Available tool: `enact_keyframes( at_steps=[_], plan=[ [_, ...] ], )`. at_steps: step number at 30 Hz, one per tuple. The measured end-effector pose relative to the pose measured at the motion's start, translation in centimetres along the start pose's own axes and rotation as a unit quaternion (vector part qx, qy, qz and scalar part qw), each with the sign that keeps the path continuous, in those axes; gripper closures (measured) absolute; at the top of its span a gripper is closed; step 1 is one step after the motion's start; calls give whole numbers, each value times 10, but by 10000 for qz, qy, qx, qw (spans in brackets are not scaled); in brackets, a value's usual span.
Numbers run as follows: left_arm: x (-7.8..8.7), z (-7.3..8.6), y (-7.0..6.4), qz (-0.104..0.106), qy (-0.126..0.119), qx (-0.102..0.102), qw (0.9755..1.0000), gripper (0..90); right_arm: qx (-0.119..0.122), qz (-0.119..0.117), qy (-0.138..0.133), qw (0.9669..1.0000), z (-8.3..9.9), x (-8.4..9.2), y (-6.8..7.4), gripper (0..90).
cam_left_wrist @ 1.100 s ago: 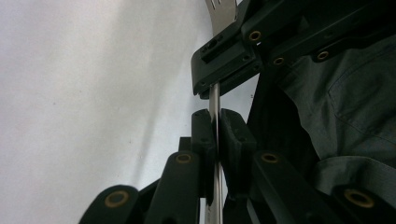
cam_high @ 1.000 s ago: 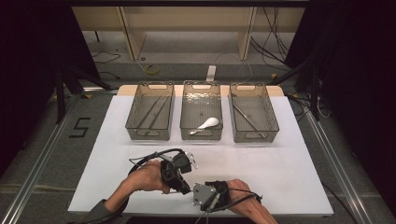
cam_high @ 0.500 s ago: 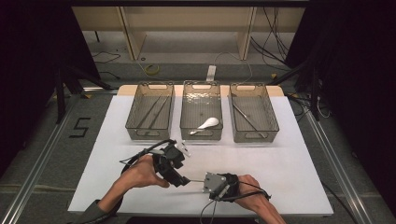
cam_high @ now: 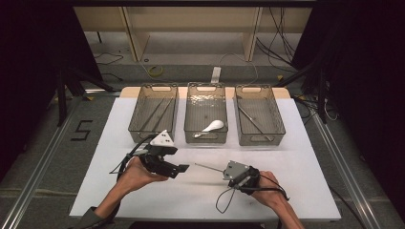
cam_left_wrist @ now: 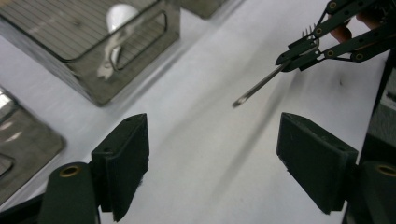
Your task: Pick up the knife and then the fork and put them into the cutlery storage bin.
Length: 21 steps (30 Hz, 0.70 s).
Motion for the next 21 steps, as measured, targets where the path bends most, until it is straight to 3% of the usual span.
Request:
enact_keyframes(
  at_steps=[2, 8, 21],
  plan=[
    [1, 3, 3, 18, -44, 136, 9999, 240, -129, 47, -38, 9999, 2, 3, -6, 882],
    [2, 12, 9, -44, -170, 286, 9994, 211, -501, 102, -151, 9986, 7, 7, -18, 882],
    [11, 26, 19, -206, -462, 530, 9973, 176, -971, 271, -361, 9942, 13, 16, -39, 881]
  ],
)
Point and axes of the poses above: each handheld gripper's, and its own axes: x roughly backward along the jaws, z roughly out of its underside, y roughly to its left, the point moved 8 cm from there along -x, roughly forward along the jaws, and after that the axes turned 10 degrees about -z, right-handed, at the moved point
